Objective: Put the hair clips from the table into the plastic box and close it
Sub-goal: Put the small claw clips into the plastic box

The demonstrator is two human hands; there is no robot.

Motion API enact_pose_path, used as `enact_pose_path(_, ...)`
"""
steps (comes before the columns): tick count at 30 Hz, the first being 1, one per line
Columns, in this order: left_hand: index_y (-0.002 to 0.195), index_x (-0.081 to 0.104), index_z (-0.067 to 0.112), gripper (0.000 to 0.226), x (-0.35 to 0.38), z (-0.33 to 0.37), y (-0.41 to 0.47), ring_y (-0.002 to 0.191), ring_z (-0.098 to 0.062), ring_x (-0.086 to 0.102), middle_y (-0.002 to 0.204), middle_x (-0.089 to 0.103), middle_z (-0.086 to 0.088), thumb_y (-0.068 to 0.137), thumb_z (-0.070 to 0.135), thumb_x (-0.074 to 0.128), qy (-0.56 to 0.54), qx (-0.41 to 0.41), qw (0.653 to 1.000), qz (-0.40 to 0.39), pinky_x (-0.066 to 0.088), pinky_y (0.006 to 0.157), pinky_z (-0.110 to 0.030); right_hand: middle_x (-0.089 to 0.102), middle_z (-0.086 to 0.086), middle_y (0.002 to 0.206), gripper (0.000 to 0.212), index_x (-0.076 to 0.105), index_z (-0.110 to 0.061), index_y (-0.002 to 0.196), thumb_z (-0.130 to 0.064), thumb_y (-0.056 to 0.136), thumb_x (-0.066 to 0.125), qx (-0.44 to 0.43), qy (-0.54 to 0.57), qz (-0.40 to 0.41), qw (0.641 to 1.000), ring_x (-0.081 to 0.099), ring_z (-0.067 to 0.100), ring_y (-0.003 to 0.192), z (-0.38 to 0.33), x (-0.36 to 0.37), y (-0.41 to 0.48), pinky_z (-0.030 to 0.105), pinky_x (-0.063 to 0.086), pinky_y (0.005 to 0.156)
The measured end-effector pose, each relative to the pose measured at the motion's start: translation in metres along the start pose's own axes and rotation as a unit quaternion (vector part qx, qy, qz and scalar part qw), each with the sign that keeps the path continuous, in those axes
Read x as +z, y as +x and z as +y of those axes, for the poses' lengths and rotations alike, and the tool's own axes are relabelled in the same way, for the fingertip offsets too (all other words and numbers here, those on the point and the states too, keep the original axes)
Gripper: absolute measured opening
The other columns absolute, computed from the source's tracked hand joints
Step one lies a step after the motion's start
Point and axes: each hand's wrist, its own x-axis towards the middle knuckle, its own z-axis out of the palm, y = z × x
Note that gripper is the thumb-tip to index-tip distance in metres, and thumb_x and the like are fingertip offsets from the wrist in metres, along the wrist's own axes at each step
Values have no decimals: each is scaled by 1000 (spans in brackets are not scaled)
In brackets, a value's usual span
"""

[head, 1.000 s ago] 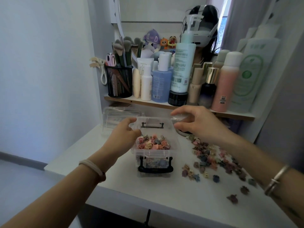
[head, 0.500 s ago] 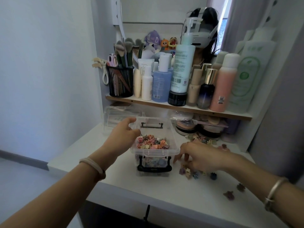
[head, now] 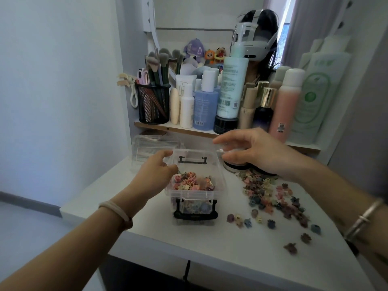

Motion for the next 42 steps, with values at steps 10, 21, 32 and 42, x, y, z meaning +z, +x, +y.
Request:
enact_pose_path(10,140,35,16,48,-1,0,-5,85,-20,53,117,58,-21,93,11,46,7,-5,1000,5,40,80,-30,61,-5,107,28,62,-20,112,-14,84,62,68,-291,-209,931,53,0,78,36,41,-30,9,43,66)
enact_pose_path(21,140,34,15,48,-2,-1,-6,95,-26,58,116,58,-18,93,11,45,5,-5,1000,2,42,82,-31,70,2,96,18,72,-13,94,-5,85,58,61,-288,-21,955,55,6,79,50,39,-19,10,41,65)
enact_pose_path(32,140,35,17,48,-3,0,-7,93,-23,57,106,56,-9,93,12,46,6,-9,1000,2,44,83,-32,64,-12,89,15,60,-32,80,-18,83,66,57,-91,23,994,63,6,71,8,14,-16,24,52,71)
enact_pose_path(42,140,34,16,48,-2,0,-8,95,-25,56,122,57,-18,93,11,46,1,-14,1000,2,42,82,-31,56,-4,120,46,51,-20,126,-1,84,52,80,-346,-161,921,42,2,85,37,40,-39,13,36,69)
